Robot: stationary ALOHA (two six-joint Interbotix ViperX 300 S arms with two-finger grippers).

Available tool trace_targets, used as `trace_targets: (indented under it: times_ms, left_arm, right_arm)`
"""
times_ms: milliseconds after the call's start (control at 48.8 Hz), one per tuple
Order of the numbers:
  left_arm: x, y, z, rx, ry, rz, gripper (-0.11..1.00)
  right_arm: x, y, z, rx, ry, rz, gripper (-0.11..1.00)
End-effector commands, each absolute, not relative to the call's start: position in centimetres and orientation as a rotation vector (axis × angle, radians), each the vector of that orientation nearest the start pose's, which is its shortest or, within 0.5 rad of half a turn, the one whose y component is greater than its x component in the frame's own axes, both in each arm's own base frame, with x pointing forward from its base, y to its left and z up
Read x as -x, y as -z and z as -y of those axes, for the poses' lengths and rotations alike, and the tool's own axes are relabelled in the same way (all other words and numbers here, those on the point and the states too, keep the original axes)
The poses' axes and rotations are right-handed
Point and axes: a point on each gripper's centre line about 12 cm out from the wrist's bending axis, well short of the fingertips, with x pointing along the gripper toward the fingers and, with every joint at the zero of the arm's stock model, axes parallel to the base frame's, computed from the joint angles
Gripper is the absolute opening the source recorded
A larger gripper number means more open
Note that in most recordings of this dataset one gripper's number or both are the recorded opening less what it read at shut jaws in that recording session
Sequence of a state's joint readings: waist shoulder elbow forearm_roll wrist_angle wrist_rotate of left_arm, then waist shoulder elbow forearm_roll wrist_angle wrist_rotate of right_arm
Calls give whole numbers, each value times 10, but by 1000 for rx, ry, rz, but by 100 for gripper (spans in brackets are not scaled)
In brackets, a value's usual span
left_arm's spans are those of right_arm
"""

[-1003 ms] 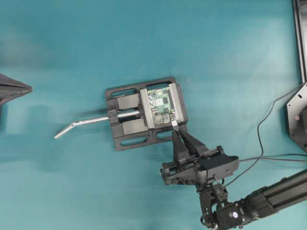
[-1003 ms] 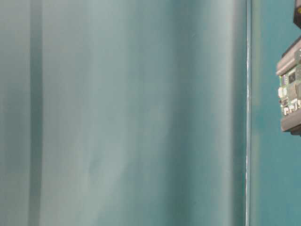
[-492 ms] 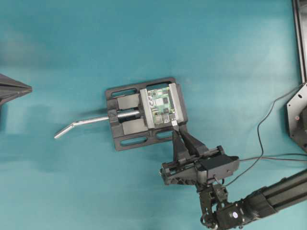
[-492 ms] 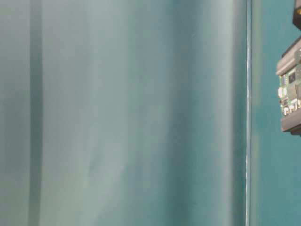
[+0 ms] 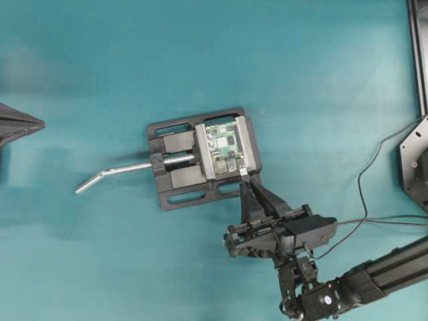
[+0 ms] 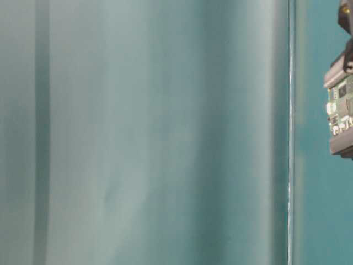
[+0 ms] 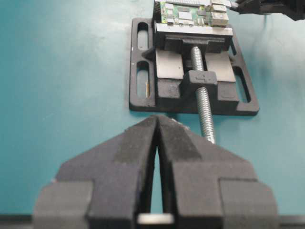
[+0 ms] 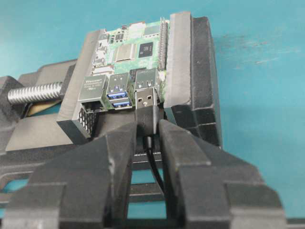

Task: Insert the USB into the fixed PCB.
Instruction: 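Push the plug forward into the USB port with the right gripper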

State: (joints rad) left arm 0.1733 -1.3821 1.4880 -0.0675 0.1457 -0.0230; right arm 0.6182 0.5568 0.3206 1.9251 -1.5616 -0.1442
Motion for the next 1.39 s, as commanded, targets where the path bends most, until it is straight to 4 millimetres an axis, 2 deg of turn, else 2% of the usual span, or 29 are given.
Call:
trace_targets:
  times_ms: [0,1372]
  left_arm:
    - [-130,-191,-22,114,-179,-221,0]
    - [-130,-191,-22,114,-179,-221,0]
  right_arm:
    - [-372,-104,-118,-617,1267,153,18]
    - [-377,-122,-100,-610,1291,197,18]
